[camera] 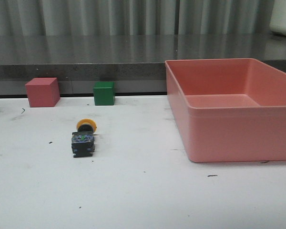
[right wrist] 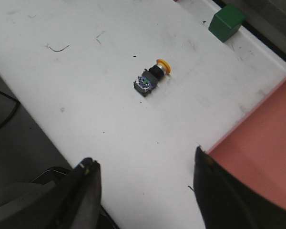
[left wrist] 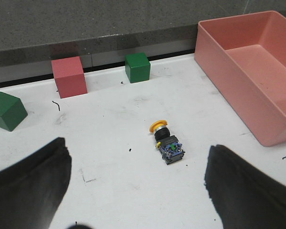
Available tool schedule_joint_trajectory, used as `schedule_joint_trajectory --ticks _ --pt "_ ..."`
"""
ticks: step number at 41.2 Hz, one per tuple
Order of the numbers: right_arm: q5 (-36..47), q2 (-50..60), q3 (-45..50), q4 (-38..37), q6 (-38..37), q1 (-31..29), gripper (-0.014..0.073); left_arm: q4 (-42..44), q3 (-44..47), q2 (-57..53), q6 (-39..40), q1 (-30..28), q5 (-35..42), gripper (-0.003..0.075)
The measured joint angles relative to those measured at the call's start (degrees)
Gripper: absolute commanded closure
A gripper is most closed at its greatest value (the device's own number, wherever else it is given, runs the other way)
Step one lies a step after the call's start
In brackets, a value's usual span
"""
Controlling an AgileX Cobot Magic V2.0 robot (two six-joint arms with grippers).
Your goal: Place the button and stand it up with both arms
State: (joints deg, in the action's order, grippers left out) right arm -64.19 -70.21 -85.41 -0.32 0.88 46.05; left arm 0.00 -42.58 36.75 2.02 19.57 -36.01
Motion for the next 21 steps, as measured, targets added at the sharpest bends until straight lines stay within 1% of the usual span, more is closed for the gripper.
schedule_joint_trajectory --ticks 12,21 --pt "3.1 18.6 17.2 0.0 0.3 0.0 0.0144 0.0 0.0 0.0 0.0 0.0 0.0 0.0157" --pt "4.0 32.0 26.8 0.0 0.3 0.0 0.0144 0.0 0.0 0.0 0.0 0.0 0.0 0.0157"
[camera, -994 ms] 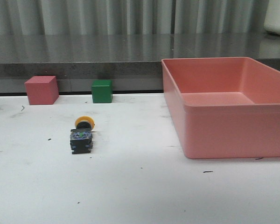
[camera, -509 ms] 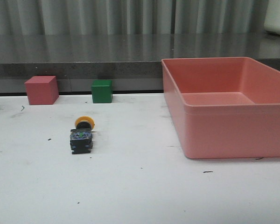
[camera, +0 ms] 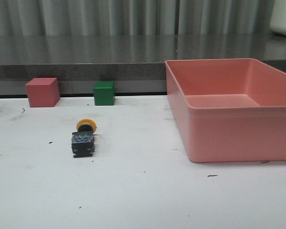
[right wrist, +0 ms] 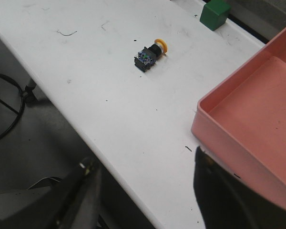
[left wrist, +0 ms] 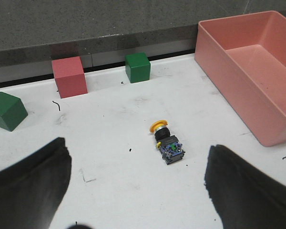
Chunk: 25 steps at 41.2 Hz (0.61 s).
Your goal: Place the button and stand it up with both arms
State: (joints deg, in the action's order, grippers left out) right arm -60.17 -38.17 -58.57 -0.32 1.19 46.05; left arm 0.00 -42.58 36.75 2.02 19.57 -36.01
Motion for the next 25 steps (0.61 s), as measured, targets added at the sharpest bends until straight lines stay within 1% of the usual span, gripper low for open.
schedule_joint_trajectory --ticks 12,17,25 --pt "0.0 13.1 7.5 0.0 0.0 0.0 0.0144 0.0 0.0 0.0 0.0 0.0 0.0 0.0157" --pt "-0.1 15.6 8.2 0.0 0.1 0.0 0.0144 0.0 0.0 0.0 0.0 0.0 0.0 0.0157" --pt "-0.1 16.1 8.2 0.0 0.1 0.0 0.0144 0.0 0.0 0.0 0.0 0.0 0.1 0.0157"
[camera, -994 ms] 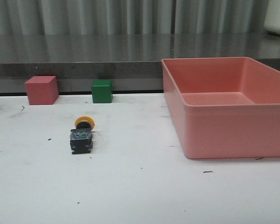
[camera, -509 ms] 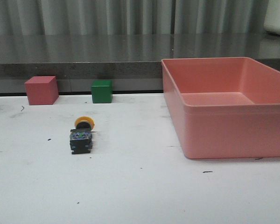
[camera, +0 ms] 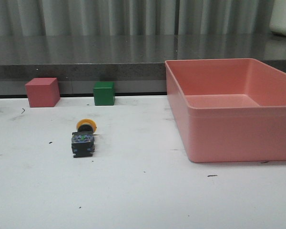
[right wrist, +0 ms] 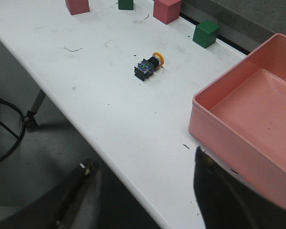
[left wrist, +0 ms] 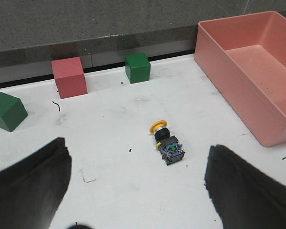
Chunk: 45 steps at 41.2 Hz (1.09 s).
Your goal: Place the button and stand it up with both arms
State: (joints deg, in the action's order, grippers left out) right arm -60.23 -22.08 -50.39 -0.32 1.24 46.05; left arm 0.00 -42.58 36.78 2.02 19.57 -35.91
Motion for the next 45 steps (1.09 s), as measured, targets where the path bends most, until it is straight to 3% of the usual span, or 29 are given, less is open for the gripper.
schedule_joint_trajectory --ticks 15,30,38,45 --pt "-0.1 0.0 0.1 0.0 0.0 0.0 0.0144 -1.3 -0.6 2.1 0.0 0.0 4.2 0.0155" --pt "-0.1 0.0 0.1 0.0 0.0 0.0 0.0144 -2.4 -11.8 19.8 0.0 0.8 -7.0 0.0153" --pt "-0.1 0.0 0.1 0.0 0.0 0.0 0.0144 -2.4 -16.4 30.8 0.0 6.4 -8.1 0.0153" --pt "-0.2 0.0 0.1 0.0 0.0 0.0 0.0144 -2.6 -23.1 41.3 1.5 9.1 -13.7 0.0153"
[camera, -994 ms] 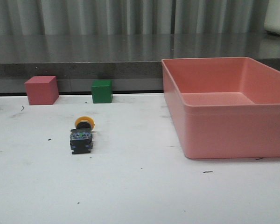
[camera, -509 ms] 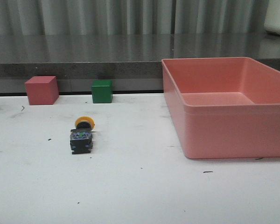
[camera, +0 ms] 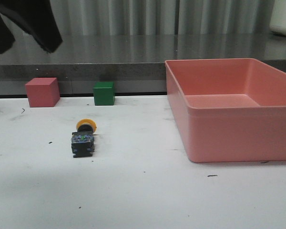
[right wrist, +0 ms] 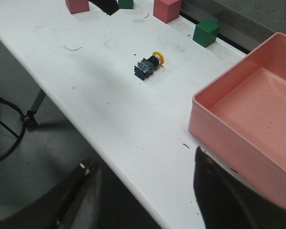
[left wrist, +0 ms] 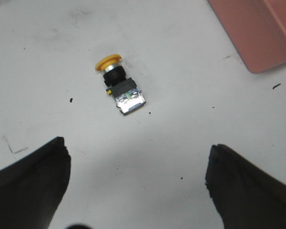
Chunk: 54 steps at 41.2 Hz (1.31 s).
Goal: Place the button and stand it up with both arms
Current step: 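Lower the open left gripper over the yellow button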
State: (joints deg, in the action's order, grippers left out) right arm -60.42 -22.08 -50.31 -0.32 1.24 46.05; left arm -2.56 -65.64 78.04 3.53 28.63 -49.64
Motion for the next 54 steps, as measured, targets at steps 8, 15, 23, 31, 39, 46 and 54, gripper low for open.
schedule_joint_trajectory --ticks 8,15,23,31,39,46,54 --pt "0.0 0.0 0.0 0.0 0.0 0.0 0.0144 0.0 -7.7 10.6 4.9 0.2 -6.2 0.0153" --pt "0.0 0.0 0.0 -0.1 0.0 0.0 0.0144 0.0 -11.9 18.3 10.4 0.2 -7.2 0.0154" --pt "0.0 0.0 0.0 -0.1 0.0 0.0 0.0144 1.3 -15.6 25.2 15.8 0.2 -7.4 0.0154" --pt "0.0 0.0 0.0 -0.1 0.0 0.0 0.0144 5.2 -18.2 30.3 21.8 0.2 -7.1 0.0154" --pt "0.0 0.0 0.0 -0.1 0.0 0.0 0.0144 6.4 -20.2 35.0 24.9 0.2 -4.2 0.0154" --pt "0.0 0.0 0.0 -0.1 0.0 0.0 0.0144 9.1 -21.7 38.2 27.5 0.2 -3.0 0.0154" --pt "0.0 0.0 0.0 -0.1 0.0 0.0 0.0144 9.9 -21.7 40.0 29.7 0.2 -0.3 0.0154"
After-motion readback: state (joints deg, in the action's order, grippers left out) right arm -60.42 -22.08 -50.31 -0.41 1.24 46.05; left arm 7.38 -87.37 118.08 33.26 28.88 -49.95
